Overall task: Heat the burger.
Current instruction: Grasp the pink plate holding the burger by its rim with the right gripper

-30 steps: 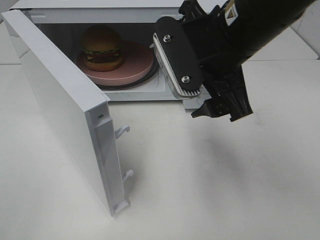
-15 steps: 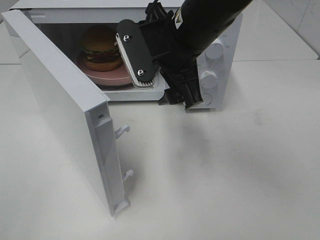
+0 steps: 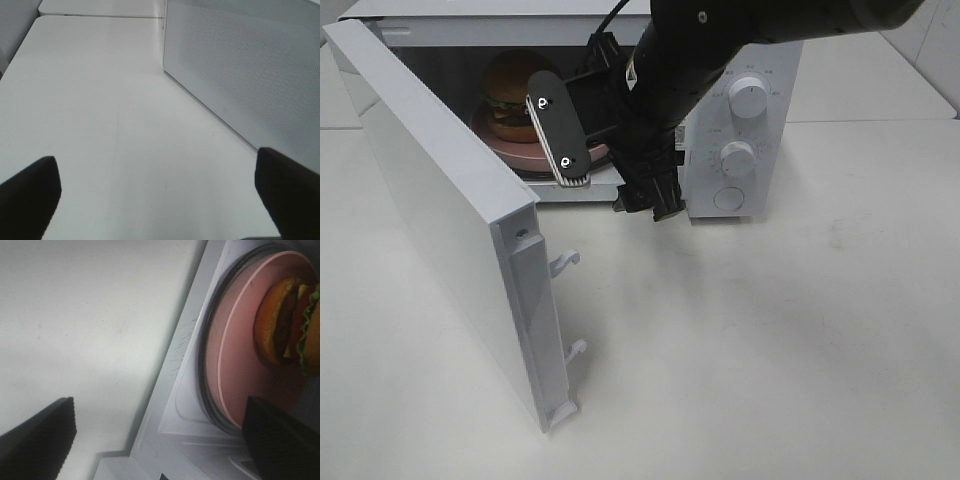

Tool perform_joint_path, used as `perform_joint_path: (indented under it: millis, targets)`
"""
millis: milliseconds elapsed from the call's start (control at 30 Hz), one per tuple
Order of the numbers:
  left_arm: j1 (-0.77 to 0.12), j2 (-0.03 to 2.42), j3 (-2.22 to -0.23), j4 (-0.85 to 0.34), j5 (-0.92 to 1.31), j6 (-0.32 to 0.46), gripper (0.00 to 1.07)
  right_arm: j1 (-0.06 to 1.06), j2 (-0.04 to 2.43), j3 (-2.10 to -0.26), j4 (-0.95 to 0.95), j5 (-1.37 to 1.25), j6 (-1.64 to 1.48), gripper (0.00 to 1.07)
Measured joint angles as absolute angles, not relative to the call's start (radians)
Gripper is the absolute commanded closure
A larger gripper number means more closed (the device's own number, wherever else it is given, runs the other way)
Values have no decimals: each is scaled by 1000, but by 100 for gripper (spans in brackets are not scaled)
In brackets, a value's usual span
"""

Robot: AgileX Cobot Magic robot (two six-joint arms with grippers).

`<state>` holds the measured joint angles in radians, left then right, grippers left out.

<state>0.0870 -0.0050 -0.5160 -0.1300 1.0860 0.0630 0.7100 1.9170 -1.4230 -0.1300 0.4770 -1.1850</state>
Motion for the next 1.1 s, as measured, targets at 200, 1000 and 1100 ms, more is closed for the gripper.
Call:
perform_joint_path:
  millis: [200,1000,1100]
  targets:
    - [87,-5,-516,-130,1086,63,9,710,1974,-1466,-136,463,-1184,22]
    - [87,-5,-516,-130,1086,63,9,710,2211,-1729,-163,489,-1120,27]
    - [87,-5,-516,-130,1086,63,9,707,2233,-1761,-163,497,-1111,27]
